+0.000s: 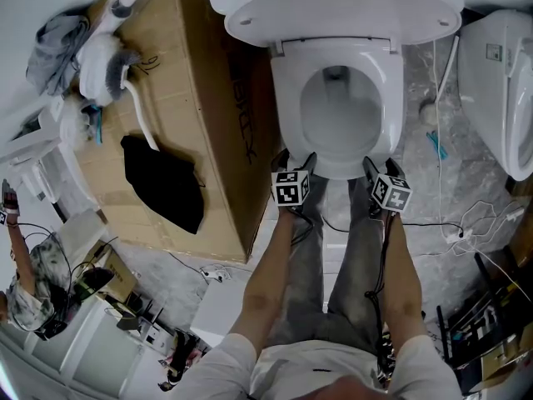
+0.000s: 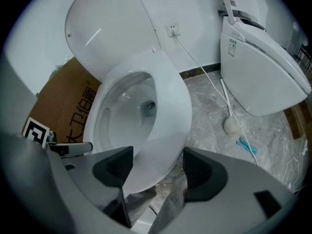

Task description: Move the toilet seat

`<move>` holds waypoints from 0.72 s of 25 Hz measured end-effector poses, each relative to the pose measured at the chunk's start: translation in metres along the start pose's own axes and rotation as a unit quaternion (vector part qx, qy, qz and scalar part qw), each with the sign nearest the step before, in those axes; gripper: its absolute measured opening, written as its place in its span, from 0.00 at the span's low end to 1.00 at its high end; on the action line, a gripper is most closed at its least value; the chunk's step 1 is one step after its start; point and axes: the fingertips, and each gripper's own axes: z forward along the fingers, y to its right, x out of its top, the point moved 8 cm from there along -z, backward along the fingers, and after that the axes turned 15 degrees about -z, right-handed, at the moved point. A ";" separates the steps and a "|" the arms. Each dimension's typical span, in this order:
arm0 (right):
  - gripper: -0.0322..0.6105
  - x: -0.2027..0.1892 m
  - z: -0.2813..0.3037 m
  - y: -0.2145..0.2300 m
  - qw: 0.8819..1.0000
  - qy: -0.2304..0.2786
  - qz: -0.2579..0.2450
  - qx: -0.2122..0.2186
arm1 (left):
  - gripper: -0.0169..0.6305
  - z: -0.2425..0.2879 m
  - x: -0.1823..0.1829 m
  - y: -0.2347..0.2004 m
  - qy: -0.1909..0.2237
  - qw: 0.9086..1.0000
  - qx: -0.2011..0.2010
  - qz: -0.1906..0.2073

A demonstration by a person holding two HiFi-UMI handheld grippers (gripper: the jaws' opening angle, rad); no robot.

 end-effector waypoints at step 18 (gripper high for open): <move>0.58 0.009 -0.025 -0.007 1.000 -0.010 0.005 -0.002 | 0.53 -0.023 0.003 0.010 0.004 1.000 0.003 -0.003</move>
